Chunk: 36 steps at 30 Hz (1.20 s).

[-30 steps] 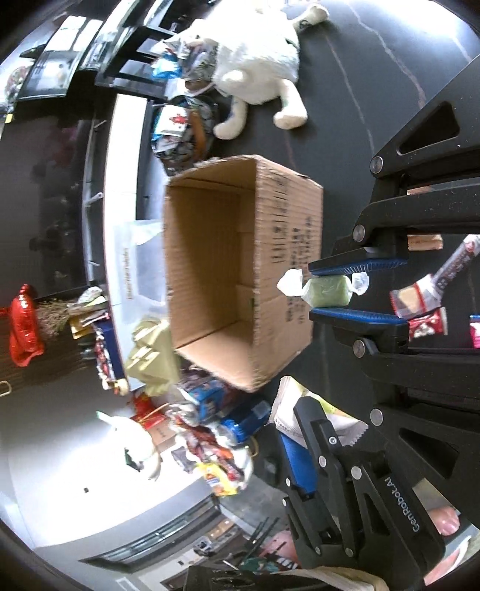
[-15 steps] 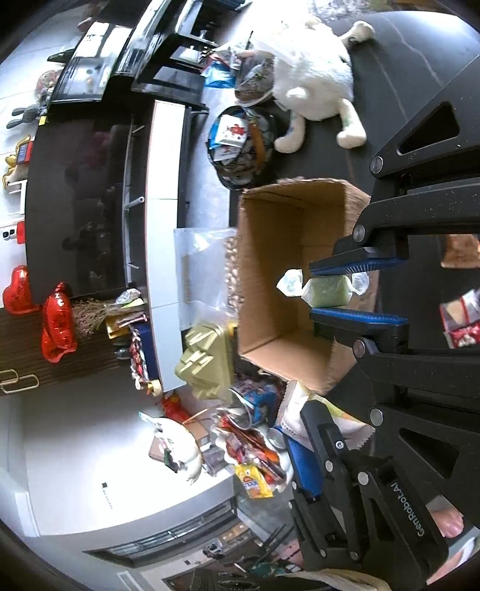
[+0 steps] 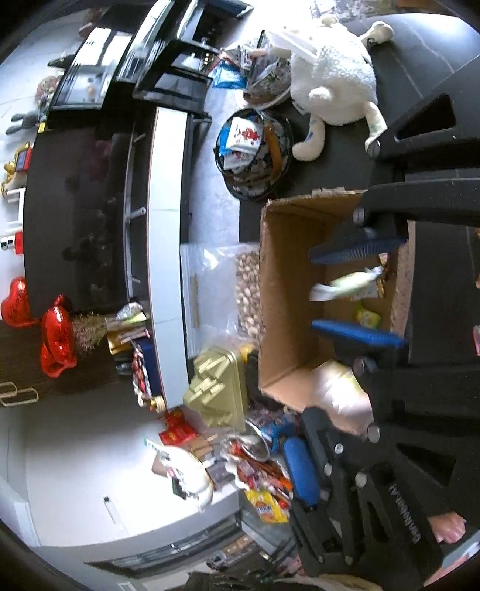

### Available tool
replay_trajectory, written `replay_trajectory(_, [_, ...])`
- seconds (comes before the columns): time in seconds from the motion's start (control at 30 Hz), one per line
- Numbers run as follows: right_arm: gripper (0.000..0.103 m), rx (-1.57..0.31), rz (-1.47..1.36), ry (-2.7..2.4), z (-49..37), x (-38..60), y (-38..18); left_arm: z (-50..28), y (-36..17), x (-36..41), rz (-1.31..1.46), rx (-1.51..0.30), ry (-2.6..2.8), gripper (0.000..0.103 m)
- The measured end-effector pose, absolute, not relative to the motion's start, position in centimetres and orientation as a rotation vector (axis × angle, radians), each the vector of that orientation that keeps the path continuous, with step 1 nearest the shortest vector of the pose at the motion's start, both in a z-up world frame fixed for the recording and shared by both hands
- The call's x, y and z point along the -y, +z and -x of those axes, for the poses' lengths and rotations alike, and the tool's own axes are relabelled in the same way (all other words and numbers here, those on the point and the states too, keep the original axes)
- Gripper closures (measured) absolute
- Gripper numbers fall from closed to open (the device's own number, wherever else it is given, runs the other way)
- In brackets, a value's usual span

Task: Organize snacks
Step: 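Carry both items over the cardboard box and open both tools to drop them, then move both open tools back from the box to the snack pile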

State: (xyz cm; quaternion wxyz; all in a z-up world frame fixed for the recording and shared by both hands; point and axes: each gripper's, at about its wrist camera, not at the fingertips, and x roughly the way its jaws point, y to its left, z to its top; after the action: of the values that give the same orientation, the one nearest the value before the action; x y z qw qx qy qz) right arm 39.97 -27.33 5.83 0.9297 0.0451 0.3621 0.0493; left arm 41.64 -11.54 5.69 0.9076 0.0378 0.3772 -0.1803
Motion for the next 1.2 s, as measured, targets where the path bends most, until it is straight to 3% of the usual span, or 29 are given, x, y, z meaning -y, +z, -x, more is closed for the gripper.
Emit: replay_trajectory(1.2, [0.068, -0.859, -0.1, 0.166, -26.8, 26.4, 2.3, -28.2, 2.7, 10.9, -0.096, -0.881, -0.425, 0.05])
